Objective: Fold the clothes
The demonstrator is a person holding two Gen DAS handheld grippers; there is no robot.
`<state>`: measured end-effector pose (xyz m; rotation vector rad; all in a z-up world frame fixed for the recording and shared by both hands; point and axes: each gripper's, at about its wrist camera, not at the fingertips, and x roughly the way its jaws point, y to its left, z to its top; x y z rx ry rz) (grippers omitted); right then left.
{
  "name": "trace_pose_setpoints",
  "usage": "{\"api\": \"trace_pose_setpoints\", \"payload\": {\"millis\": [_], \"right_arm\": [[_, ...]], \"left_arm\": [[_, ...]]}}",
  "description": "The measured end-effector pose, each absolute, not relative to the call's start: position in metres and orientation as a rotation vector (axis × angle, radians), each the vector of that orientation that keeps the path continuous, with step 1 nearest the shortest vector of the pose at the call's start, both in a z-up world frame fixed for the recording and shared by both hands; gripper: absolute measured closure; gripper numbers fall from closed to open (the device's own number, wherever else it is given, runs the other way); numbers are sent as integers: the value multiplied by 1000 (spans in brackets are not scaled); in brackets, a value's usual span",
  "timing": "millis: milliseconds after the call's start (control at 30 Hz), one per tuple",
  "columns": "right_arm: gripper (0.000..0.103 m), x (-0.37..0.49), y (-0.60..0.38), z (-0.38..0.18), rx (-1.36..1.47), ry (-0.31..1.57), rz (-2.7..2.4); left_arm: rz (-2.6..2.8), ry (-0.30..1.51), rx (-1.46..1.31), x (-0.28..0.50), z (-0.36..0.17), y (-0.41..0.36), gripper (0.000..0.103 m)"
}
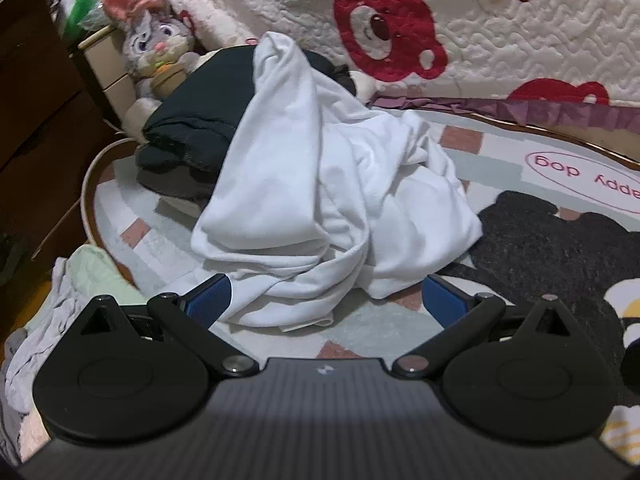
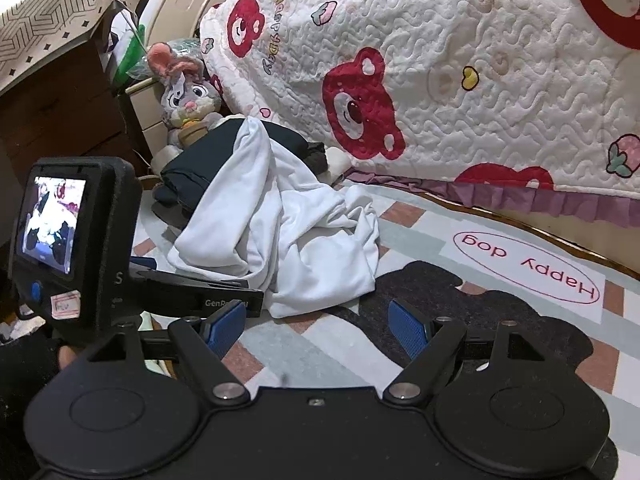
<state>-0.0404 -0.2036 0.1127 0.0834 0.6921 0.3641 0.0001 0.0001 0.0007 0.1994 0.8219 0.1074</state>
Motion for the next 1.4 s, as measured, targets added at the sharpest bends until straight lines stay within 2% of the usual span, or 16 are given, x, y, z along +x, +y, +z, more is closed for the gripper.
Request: {"api": "trace_pose_setpoints", "payload": {"millis": [1400], "right_arm": [[20, -37, -198, 108, 70, 722, 343]], "left_arm": [[69, 803, 156, 1, 5, 6, 0]]}}
